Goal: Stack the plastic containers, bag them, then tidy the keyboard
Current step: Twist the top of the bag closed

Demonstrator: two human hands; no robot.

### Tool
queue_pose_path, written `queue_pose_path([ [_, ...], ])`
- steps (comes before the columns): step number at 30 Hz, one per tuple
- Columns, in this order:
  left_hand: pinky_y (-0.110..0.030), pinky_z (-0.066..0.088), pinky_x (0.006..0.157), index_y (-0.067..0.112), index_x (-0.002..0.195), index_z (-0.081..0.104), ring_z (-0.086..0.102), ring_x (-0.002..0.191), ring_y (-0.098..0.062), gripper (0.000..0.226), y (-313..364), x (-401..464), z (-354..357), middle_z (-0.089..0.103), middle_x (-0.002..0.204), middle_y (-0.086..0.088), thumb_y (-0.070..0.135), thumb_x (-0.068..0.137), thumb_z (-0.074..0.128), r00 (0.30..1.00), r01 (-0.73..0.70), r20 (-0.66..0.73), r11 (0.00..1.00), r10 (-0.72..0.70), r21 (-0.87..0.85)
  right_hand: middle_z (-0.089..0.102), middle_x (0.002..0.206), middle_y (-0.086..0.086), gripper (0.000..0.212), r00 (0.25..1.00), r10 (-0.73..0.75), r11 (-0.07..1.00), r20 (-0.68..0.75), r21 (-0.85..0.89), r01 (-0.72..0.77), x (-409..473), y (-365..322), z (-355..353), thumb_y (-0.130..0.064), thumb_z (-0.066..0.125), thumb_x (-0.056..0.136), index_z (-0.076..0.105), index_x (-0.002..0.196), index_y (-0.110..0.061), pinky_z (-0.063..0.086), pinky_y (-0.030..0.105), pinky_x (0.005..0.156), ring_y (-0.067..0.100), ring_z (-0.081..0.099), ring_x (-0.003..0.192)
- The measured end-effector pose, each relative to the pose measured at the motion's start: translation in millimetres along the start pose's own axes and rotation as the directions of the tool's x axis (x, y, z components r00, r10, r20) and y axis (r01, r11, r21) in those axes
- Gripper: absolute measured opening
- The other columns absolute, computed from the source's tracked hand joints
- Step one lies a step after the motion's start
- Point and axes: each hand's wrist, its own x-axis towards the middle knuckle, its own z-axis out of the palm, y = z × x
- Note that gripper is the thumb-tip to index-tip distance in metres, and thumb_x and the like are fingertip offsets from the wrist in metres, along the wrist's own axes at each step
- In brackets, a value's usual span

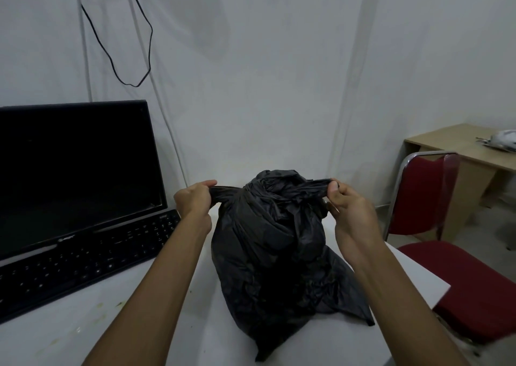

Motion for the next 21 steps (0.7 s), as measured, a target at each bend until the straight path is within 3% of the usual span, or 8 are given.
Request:
queue_pose_path([
  [3,-0.027,0.057,0.070,0.017,0.087,0.078,0.073,0.094,-0.027,0.042,-2,-6,-9,0.077,0.109,-0.016,-0.006,0.098,0.046,0.988,-0.134,0.087,0.986,0.126,0.100,0.063,0.095,0.015,0.027,0.999,-0.005,0.993,0.040,-0.121,0.010,0,-6,-1,-0.019,0.063,0.107,0.067,0.083,-0.007,0.047,0.041,0.089,0.025,0.057,0.092],
  [6,-0.034,0.061,0.080,0.021,0.109,0.078,0.072,0.113,-0.029,0.025,2,-24,-20,0.072,0.114,-0.004,0.017,0.111,0.054,0.945,-0.268,0.224,0.956,0.238,0.115,0.069,0.097,0.012,0.025,0.998,0.043,0.978,0.054,-0.207,-0.031,-1,-10,-3,-0.022,0.061,0.110,0.067,0.090,-0.007,0.054,0.036,0.087,0.024,0.063,0.091],
  [9,-0.043,0.056,0.107,0.044,0.130,0.069,0.065,0.123,-0.012,0.033,9,-56,-17,0.066,0.133,0.005,0.058,0.101,0.061,0.798,-0.455,0.510,0.876,0.321,0.160,0.068,0.094,0.013,0.024,0.994,0.113,0.962,0.000,-0.249,-0.109,5,3,1,-0.027,0.061,0.110,0.065,0.098,-0.007,0.054,0.033,0.074,0.024,0.062,0.084],
  [10,-0.045,0.050,0.115,0.053,0.134,0.063,0.060,0.131,-0.012,0.043,10,-66,-13,0.059,0.143,0.003,0.070,0.094,0.061,0.739,-0.558,0.580,0.794,0.342,0.242,0.068,0.091,0.013,0.025,0.992,0.126,0.955,-0.028,-0.268,-0.129,7,7,4,-0.029,0.062,0.109,0.067,0.094,-0.009,0.053,0.035,0.072,0.024,0.060,0.081],
  [12,-0.050,0.037,0.122,0.065,0.141,0.050,0.040,0.150,-0.019,0.062,6,-78,-6,0.035,0.162,0.003,0.088,0.084,0.055,0.641,-0.752,0.672,0.477,0.370,0.455,0.068,0.085,0.014,0.028,0.987,0.144,0.943,-0.073,-0.292,-0.159,11,16,8,-0.032,0.067,0.106,0.070,0.087,-0.013,0.051,0.039,0.074,0.026,0.059,0.079],
  [14,-0.055,0.032,0.120,0.059,0.146,0.047,0.027,0.157,-0.024,0.073,0,-84,1,0.032,0.164,0.004,0.094,0.083,0.044,0.570,-0.817,0.718,0.182,0.399,0.547,0.070,0.084,0.016,0.028,0.981,0.170,0.937,-0.096,-0.293,-0.191,15,21,8,-0.031,0.070,0.104,0.070,0.083,-0.013,0.052,0.042,0.075,0.027,0.062,0.078],
  [17,-0.053,0.041,0.112,0.046,0.141,0.057,0.043,0.144,-0.028,0.072,-3,-81,7,0.054,0.148,0.001,0.091,0.088,0.041,0.595,-0.784,0.682,0.120,0.425,0.609,0.073,0.089,0.013,0.020,0.982,0.163,0.947,-0.095,-0.264,-0.182,14,19,3,-0.028,0.071,0.104,0.068,0.098,-0.010,0.058,0.036,0.068,0.024,0.068,0.075],
  [21,-0.055,0.037,0.116,0.038,0.139,0.065,0.044,0.146,-0.026,0.075,3,-77,13,0.060,0.148,0.005,0.089,0.090,0.041,0.584,-0.771,0.697,0.014,0.416,0.637,0.070,0.125,0.009,0.050,0.966,0.112,0.823,-0.234,-0.523,-0.222,6,41,-29,-0.059,0.066,0.099,0.065,0.130,-0.019,0.055,0.045,0.099,0.024,0.067,0.109],
])
